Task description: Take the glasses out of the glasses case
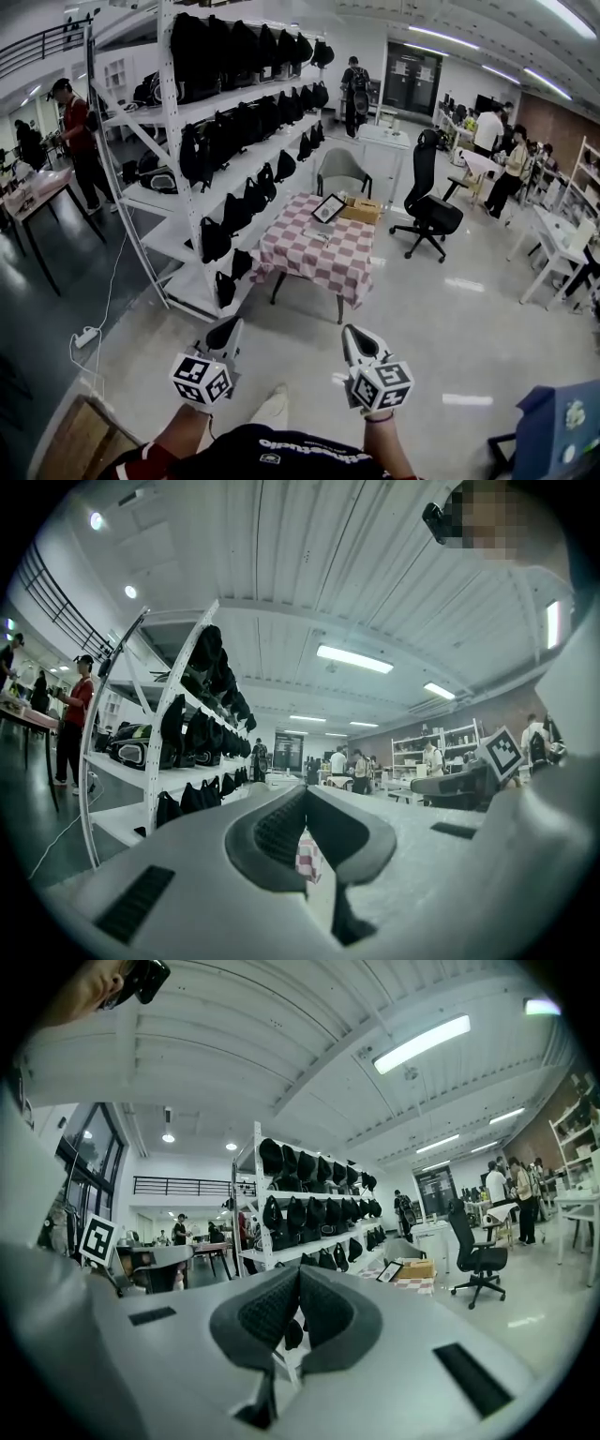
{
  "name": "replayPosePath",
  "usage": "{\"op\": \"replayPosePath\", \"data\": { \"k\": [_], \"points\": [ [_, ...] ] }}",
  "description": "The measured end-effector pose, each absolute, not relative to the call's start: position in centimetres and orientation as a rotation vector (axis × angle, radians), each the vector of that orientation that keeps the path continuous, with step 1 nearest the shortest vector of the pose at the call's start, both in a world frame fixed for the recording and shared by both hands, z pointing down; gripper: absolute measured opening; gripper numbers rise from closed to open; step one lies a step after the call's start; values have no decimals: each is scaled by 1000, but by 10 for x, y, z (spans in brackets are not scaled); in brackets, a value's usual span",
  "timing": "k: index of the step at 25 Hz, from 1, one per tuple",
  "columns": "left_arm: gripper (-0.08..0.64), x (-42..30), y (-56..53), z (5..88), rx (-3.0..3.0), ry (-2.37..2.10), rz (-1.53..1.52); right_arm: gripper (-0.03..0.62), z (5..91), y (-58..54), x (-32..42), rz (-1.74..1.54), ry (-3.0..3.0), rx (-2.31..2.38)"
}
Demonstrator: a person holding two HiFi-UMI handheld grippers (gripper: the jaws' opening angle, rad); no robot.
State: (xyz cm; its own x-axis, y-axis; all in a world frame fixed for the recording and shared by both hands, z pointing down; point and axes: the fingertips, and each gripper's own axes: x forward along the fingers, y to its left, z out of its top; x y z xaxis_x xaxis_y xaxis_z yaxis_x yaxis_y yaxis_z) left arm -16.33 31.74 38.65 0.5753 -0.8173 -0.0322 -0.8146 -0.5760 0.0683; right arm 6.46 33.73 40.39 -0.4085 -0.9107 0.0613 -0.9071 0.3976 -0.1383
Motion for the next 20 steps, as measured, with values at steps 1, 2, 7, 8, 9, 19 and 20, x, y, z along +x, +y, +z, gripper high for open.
{"op": "replayPosePath", "data": {
  "k": [1, 2, 7, 8, 9, 19, 20],
  "points": [
    [6, -164, 315, 387, 2740, -1426, -99, 2, 405, 336, 64, -236, 2610, -1697],
    [6, -165, 314, 389, 2735, -1429, -103, 2, 407, 334, 64, -239, 2613, -1700],
    [6, -158, 299, 395, 2740, -1419, -109, 2, 409, 323, 71, -230, 2616, -1730],
    [6, -157, 295, 397, 2737, -1414, -109, 2, 410, 318, 72, -232, 2615, -1738],
    [6, -156, 290, 399, 2732, -1408, -109, 2, 412, 314, 74, -239, 2614, -1745],
    [6, -138, 217, 415, 2719, -1340, -121, 2, 426, 259, 89, -265, 2630, -1821],
    [6, -134, 208, 416, 2720, -1330, -120, 2, 426, 251, 93, -265, 2629, -1835]
  ]
}}
